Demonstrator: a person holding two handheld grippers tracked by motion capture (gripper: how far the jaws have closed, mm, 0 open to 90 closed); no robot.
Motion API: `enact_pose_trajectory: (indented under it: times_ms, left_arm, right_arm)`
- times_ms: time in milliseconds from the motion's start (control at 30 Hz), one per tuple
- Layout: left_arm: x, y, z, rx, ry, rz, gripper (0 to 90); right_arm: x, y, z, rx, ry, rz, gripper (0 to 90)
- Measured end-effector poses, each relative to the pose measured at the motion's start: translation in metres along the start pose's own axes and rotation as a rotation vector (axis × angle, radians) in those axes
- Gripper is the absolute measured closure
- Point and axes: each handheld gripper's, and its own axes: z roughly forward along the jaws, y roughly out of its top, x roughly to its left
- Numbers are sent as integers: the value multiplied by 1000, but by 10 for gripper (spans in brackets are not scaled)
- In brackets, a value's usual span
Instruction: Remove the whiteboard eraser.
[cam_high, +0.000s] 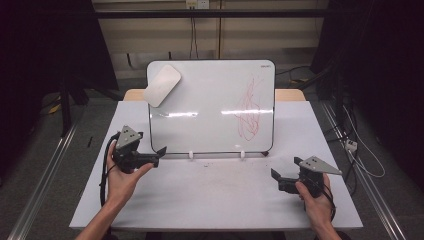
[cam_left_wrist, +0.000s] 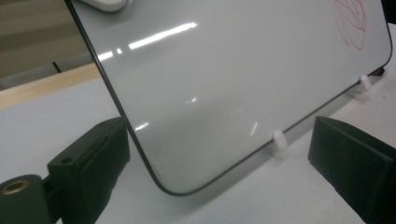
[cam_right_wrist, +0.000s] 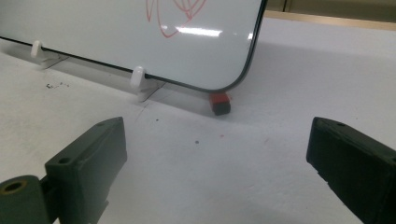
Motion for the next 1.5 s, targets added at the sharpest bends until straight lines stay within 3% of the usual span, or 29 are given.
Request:
enact_pose_trajectory:
  times_ms: [167,300,467,767,833,1100,1500]
  left_arm:
    - [7,17,5,-3,6,21,60]
    - [13,33,7,-9,42,74,75]
    - [16,51,9,-15,47,98,70]
    - [15,83,20,-20,106,209,79]
    - [16,88,22,-37,124,225,80]
    - [28,98,34,-19,201,257,84]
    - [35,124,59,5,238,321,122]
  right_arm:
    - [-1,-1,2,-7,-11,0,56]
    - [-1,-1,3,-5,-9,-3,57]
    - [-1,-1,5,0,-13,-1,57]
    - [1,0,4,-3,-17,-9,44]
    - [2,0,4,-1,-12,-15,44]
    - [3,0,3,-1,-3,-13,44]
    - [3,1,6,0,-5,-18,44]
